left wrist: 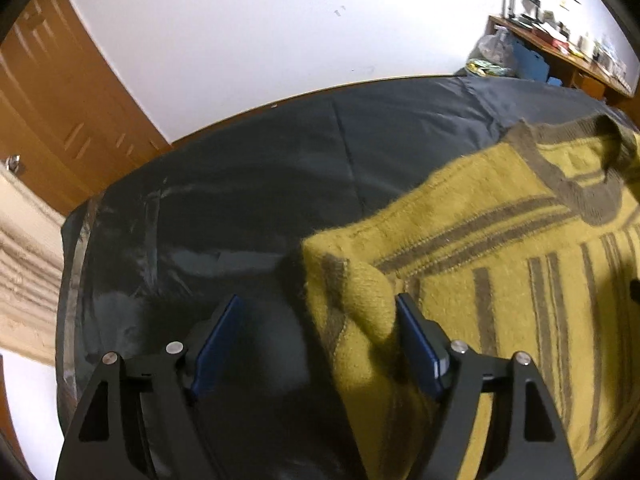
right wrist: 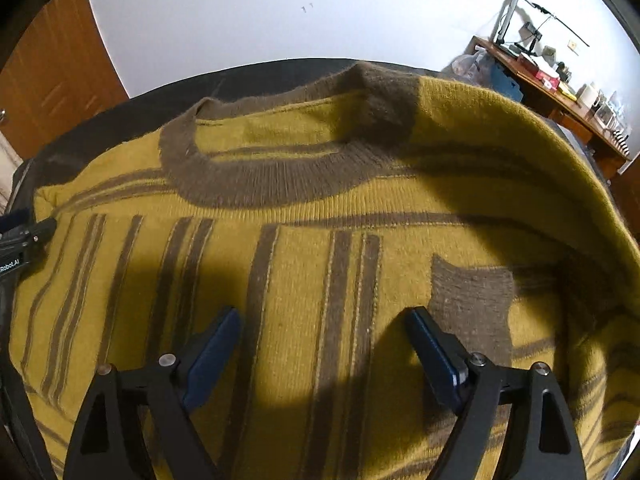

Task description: Fold clothes

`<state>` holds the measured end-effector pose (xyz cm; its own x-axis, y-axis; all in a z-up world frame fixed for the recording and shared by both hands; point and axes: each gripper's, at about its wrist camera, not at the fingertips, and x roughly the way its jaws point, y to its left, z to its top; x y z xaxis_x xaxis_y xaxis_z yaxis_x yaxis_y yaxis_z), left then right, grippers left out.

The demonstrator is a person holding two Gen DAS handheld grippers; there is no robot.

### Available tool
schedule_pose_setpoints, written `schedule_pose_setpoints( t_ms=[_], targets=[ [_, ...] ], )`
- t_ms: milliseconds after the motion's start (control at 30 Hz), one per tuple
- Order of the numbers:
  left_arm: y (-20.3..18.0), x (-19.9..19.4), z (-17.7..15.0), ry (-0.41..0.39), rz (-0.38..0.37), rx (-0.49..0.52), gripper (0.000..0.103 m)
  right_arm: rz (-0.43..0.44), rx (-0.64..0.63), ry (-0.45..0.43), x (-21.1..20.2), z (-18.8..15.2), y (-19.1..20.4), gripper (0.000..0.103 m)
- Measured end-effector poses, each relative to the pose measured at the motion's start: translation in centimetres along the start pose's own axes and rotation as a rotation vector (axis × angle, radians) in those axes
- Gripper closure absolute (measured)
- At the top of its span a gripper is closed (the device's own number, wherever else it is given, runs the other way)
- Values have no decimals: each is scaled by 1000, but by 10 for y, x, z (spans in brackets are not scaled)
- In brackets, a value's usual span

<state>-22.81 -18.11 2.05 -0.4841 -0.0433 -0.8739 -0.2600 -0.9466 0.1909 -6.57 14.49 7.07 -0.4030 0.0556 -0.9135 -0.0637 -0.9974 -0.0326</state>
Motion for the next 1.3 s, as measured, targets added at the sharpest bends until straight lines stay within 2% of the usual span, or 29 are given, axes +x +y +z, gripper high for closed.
schedule_pose_setpoints(
  t_ms=[100, 167, 267, 367, 467, 567, 600, 667, 700, 733, 800, 900, 1000, 1133, 1300],
  targets=[
    [1, -11, -7, 11, 2, -6, 22, 9, -16, 10, -2, -1, 1, 14],
    [-4, -24, -10, -10, -8, 18, 22, 1, 3, 32, -8, -5, -2, 14],
    [-14, -47, -17, -49, -41, 59, 22, 108, 17, 9, -38, -28, 1, 14],
    [-29, -69, -37, -45, -105, 99, 22, 169, -2, 11, -62, -65, 5, 14],
    [-52, -75, -58, -5, -141, 134, 22, 166, -19, 36, -63, -90, 5, 14],
    [-66, -65, -72, 44, -85, 145, 22, 142, 15, 68, -44, -88, -14, 13],
    [-68, -62, -75, 54, -73, 139, 22, 142, 8, 48, -43, -83, -15, 13],
    [-69, -61, -76, 71, -52, 112, 21, 149, -36, 73, -38, -79, -9, 9],
    [-69, -62, -75, 78, -43, 94, 21, 153, -59, 85, -35, -77, -7, 0],
    [-69, -64, -74, 85, -30, 75, 21, 157, -81, 98, -32, -75, -4, 0],
    [-75, -79, -72, 74, -13, 62, 21, 115, -176, 76, -34, -83, 7, 0],
    [-94, -109, -73, 34, -18, 81, 21, 131, -195, 68, -43, -92, 2, 0],
    [-126, -139, -78, 4, -38, 135, 21, 196, -62, 22, -67, -105, -29, 0],
    [-176, -161, -83, 14, -113, 171, 21, 266, 45, -54, -113, -141, -85, 0],
    [-235, -177, -93, 54, -222, 191, 21, 329, 172, -82, -171, -221, -185, 0]
  ],
)
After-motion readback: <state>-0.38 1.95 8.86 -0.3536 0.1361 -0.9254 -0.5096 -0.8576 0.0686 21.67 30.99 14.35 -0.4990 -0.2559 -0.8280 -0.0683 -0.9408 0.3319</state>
